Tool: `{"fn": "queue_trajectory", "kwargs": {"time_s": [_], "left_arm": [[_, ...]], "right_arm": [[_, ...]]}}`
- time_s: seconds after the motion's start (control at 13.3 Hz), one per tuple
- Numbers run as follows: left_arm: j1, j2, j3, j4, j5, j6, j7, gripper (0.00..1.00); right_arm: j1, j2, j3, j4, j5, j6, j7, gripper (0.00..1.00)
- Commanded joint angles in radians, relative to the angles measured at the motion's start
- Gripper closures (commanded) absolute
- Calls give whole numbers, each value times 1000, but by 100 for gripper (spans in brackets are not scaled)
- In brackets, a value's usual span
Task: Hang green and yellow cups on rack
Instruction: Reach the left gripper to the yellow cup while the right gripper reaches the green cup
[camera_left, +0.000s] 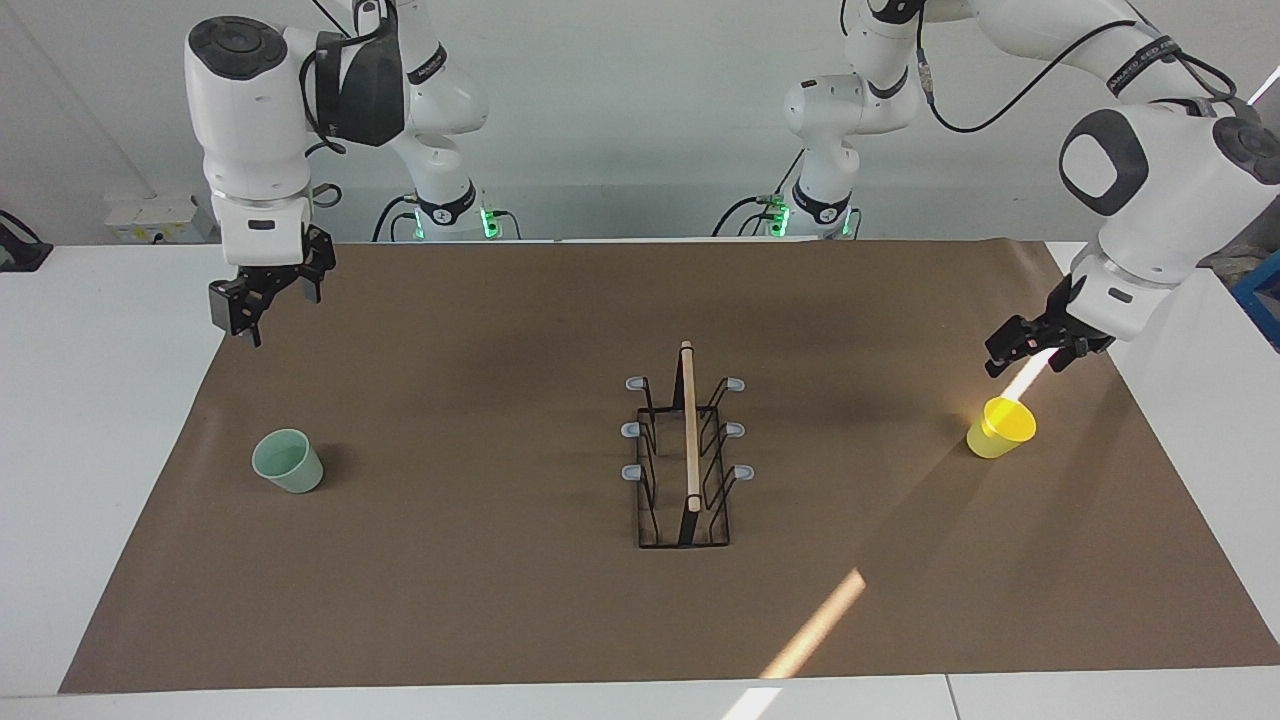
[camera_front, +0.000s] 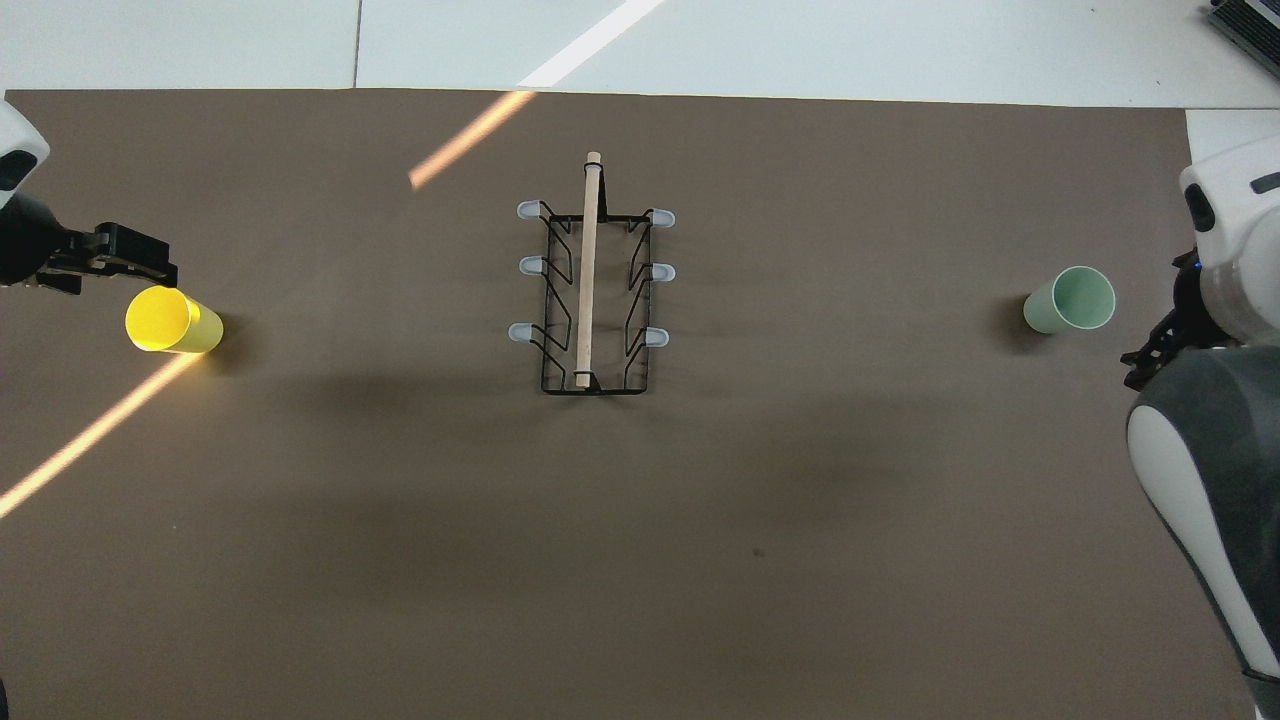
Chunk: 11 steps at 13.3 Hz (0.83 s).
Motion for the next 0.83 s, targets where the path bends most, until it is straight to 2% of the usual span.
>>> {"fn": "queue_trajectory", "kwargs": {"time_s": [0.0,0.15,0.23,0.38,0.53,0.6,0.75], "left_arm": [[25,140,15,155,-33,-17,-119,0],[25,245,46,257,-41,-28,-193,0],[25,293,64,307,-41,-38,-208,0],[18,404,124,390,-44,-78,-224,0],[30,435,132,405,-82,-62,-285,0],[47,482,127,424,-85,-64,-343,0],[63,527,125,448,-122,-49,-431,0]], "right_arm": [[-5,-40,6,-50,-101,-2,-136,0],[39,-42,9,-114,-221,49,-279,0],[56,-43,11,-160,-282,86,-282,0],[108,1,12,-182,-386,104,-266,0],[147,81,12,-182,-494,106,-194,0],[151,109,12,-184,-502,120,-148,0],[156,156,12,-188,-543,155,-97,0]]}}
